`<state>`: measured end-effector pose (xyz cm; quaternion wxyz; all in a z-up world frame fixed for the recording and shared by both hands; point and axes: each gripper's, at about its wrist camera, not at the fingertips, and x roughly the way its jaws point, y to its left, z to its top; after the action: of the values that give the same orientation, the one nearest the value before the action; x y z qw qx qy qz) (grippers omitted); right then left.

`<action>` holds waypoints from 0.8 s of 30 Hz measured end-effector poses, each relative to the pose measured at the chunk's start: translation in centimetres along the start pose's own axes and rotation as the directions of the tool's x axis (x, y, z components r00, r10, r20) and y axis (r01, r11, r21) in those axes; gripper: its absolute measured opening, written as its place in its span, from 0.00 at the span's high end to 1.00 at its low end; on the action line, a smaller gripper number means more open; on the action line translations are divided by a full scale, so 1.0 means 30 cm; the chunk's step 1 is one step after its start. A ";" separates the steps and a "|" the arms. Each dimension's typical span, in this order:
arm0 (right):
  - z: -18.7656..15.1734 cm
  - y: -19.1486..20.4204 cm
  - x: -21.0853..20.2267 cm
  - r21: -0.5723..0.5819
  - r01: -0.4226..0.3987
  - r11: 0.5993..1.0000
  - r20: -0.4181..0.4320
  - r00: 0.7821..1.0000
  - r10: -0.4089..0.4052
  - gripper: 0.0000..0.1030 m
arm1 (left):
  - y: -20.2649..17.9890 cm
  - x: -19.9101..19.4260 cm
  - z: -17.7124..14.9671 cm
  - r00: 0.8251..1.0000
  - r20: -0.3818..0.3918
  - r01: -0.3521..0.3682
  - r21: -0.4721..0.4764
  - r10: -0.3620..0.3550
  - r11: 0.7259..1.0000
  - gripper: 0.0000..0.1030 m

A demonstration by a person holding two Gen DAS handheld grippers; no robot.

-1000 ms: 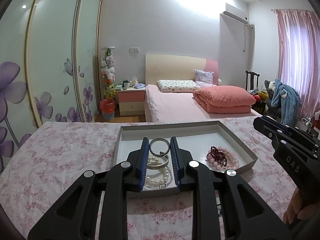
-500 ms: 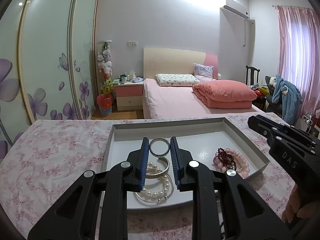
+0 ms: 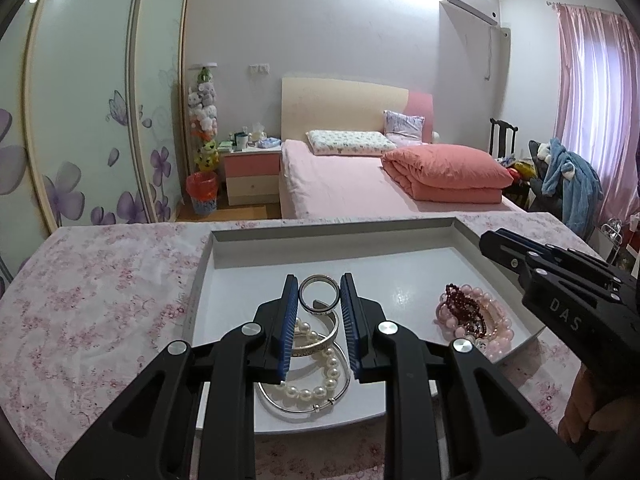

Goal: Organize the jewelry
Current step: 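Release the ring into the tray while the right tool releases the pearl earring, then grasp the black bead bracelet with the left tool while the right grasps another pearl earring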

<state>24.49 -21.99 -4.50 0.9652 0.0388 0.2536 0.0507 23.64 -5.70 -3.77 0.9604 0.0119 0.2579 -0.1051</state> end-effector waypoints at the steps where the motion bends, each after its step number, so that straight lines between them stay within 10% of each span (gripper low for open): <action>1: -0.001 0.000 0.005 0.002 -0.002 1.000 -0.005 1.000 0.002 0.87 | -0.001 0.007 -0.001 1.000 -0.006 0.003 0.001 -0.003 1.000 0.78; 24: -0.024 -0.069 -0.007 0.091 -0.005 0.996 -0.037 0.999 0.009 0.77 | 0.037 0.000 -0.021 1.000 -0.025 0.001 -0.027 -0.002 1.000 0.64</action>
<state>24.10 -24.03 -5.23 0.9573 0.0826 0.2737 0.0431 23.56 -4.57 -4.35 0.9571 0.0003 0.2711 -0.1021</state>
